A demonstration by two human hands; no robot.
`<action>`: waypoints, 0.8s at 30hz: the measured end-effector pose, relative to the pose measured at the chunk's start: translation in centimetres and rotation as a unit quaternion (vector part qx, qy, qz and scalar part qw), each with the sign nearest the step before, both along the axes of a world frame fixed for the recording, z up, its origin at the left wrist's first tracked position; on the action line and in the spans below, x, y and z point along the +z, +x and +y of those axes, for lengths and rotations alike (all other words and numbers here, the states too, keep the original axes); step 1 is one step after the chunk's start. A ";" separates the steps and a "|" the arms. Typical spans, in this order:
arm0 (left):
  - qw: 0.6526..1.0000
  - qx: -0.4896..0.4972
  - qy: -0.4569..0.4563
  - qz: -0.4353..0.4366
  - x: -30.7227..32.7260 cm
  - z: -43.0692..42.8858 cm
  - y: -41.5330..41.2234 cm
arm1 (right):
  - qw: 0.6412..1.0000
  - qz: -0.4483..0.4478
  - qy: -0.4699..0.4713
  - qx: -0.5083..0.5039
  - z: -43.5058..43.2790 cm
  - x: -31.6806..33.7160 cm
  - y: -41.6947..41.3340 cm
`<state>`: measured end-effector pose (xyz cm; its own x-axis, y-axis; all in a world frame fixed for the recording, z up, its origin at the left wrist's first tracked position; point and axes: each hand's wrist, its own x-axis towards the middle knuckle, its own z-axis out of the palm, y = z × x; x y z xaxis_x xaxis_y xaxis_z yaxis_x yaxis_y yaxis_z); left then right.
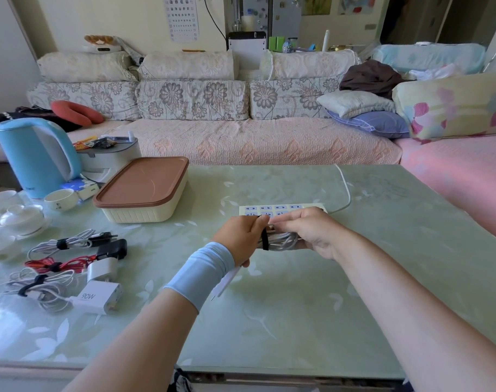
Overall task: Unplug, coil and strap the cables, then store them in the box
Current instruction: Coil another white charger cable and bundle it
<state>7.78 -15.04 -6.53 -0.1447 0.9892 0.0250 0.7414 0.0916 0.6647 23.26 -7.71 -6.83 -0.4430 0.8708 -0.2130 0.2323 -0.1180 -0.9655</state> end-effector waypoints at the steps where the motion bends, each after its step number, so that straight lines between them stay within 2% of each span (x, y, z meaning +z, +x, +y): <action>1: 1.000 0.002 0.013 0.004 0.1 0.0 0.1 | 1.000 0.001 -0.014 -0.011 0.0 0.1 -0.1; 10: 0.992 -0.008 0.126 -0.010 0.4 -0.1 0.8 | 0.997 0.019 -0.062 -0.052 0.2 0.1 0.0; 16: 0.997 -0.016 0.072 -0.019 0.5 0.0 0.8 | 0.996 0.041 -0.078 -0.034 0.0 0.4 0.6; 24: 0.996 0.010 0.057 -0.067 0.5 0.0 0.1 | 0.990 0.088 -0.112 -0.011 -0.7 0.5 0.0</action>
